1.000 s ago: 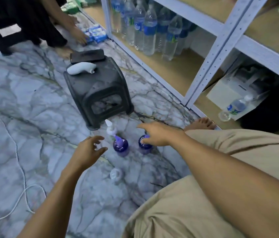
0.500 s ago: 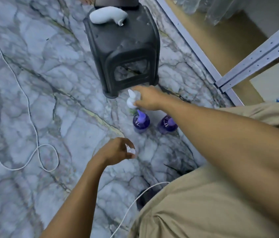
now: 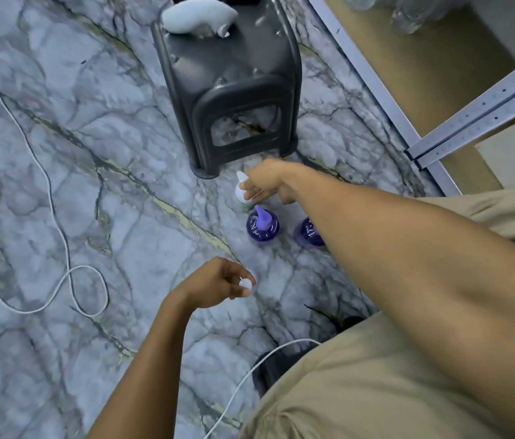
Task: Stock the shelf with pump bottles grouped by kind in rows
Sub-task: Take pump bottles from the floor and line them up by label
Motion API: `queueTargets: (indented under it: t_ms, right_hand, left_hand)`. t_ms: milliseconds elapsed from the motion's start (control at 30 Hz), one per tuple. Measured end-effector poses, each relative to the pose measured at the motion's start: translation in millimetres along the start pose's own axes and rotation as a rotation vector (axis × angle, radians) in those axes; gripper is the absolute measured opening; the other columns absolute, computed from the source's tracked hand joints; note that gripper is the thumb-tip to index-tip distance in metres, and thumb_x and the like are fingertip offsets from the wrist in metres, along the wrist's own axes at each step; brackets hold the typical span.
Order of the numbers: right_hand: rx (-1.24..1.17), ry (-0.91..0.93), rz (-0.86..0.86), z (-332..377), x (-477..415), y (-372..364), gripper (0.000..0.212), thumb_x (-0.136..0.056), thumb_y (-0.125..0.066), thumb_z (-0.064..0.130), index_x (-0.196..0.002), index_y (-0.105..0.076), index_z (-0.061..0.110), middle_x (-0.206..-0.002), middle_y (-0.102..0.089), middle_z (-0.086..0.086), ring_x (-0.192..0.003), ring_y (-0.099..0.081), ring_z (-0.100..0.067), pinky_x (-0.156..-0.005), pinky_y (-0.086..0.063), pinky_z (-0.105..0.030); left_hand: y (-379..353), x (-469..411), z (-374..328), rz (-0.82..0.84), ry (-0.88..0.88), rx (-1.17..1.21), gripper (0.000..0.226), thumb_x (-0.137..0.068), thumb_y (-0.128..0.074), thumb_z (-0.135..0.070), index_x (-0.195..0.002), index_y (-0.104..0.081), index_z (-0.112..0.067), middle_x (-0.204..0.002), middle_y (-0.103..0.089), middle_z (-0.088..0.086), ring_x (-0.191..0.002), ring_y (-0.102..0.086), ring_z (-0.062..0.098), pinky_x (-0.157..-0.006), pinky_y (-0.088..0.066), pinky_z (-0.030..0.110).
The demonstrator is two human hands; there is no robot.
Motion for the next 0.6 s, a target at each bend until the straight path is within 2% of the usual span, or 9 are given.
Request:
queueTargets:
  t_ms: [100,200,267,367,467,533,600]
  right_hand:
    - [0.086,0.069,-0.032,-5,2,5,0.03,-0.1,-0.058,0.011,-0.129,-0.058,0.001,-0.099,-0.067,-0.014,-0.085,-0.063,-0.022,-0.1,-0.053,-0.037]
    - [0.116,0.143,-0.111,-9,13,19,0.018,-0.095,-0.065,0.009,-0.113,-0.068,0.005,-0.091,-0.068,-0.013,-0.077,-0.064,-0.018,-0.085,-0.059,-0.031]
    - [0.164,0.174,-0.164,-10,22,28,0.01,-0.09,-0.073,0.012,-0.1,-0.07,0.011,-0.094,-0.071,-0.012,-0.075,-0.064,-0.016,-0.078,-0.057,-0.028]
    - [0.296,0.207,-0.258,-11,39,40,0.018,-0.081,-0.082,0.023,-0.094,-0.071,0.019,-0.104,-0.07,-0.005,-0.094,-0.065,-0.021,-0.09,-0.056,-0.039]
    - [0.447,0.24,-0.37,-15,64,54,0.018,-0.079,-0.08,0.034,-0.085,-0.065,0.029,-0.106,-0.064,0.003,-0.101,-0.058,-0.023,-0.098,-0.041,-0.046]
    - [0.521,0.265,-0.433,-21,82,66,0.016,-0.081,-0.077,0.034,-0.089,-0.063,0.03,-0.102,-0.063,0.007,-0.101,-0.053,-0.021,-0.097,-0.032,-0.046]
    - [0.543,0.29,-0.491,-30,101,81,0.015,-0.082,-0.074,0.033,-0.095,-0.064,0.032,-0.101,-0.061,0.008,-0.101,-0.05,-0.019,-0.096,-0.028,-0.046]
  left_hand:
    - [1,-1,-5,0.013,0.001,-0.028,0.013,-0.087,-0.077,-0.018,-0.097,-0.077,-0.025,-0.081,-0.072,0.017,-0.062,-0.055,0.009,-0.064,-0.047,0.022]
    - [1,1,-13,-0.005,-0.004,-0.085,0.012,-0.088,-0.076,-0.016,-0.097,-0.077,-0.024,-0.08,-0.073,0.015,-0.06,-0.056,0.006,-0.059,-0.044,0.013]
    - [0,4,-20,-0.036,-0.007,-0.154,0.012,-0.087,-0.076,-0.018,-0.097,-0.077,-0.024,-0.081,-0.073,0.012,-0.063,-0.057,0.007,-0.061,-0.045,0.015]
    - [-2,11,-29,-0.083,-0.012,-0.236,0.013,-0.084,-0.076,-0.021,-0.095,-0.076,-0.029,-0.083,-0.072,0.002,-0.069,-0.059,0.008,-0.072,-0.05,0.028]
    - [-4,18,-46,-0.132,-0.038,-0.288,0.009,-0.084,-0.078,-0.029,-0.092,-0.073,-0.031,-0.071,-0.063,-0.008,-0.065,-0.055,0.007,-0.065,-0.044,0.021]
    - [-5,24,-62,-0.178,-0.065,-0.319,0.01,-0.083,-0.079,-0.034,-0.089,-0.073,-0.03,-0.067,-0.057,-0.008,-0.062,-0.051,0.008,-0.06,-0.04,0.02]
    - [-4,28,-79,-0.206,-0.082,-0.366,0.012,-0.083,-0.079,-0.036,-0.087,-0.072,-0.028,-0.07,-0.057,-0.007,-0.064,-0.052,0.008,-0.06,-0.04,0.021]
Point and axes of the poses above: each hand's wrist, its own x-axis away from the middle knuckle, its own y-axis out of the back of the hand, z = x × y, the point moved 5 cm from there along -x, towards the middle knuckle
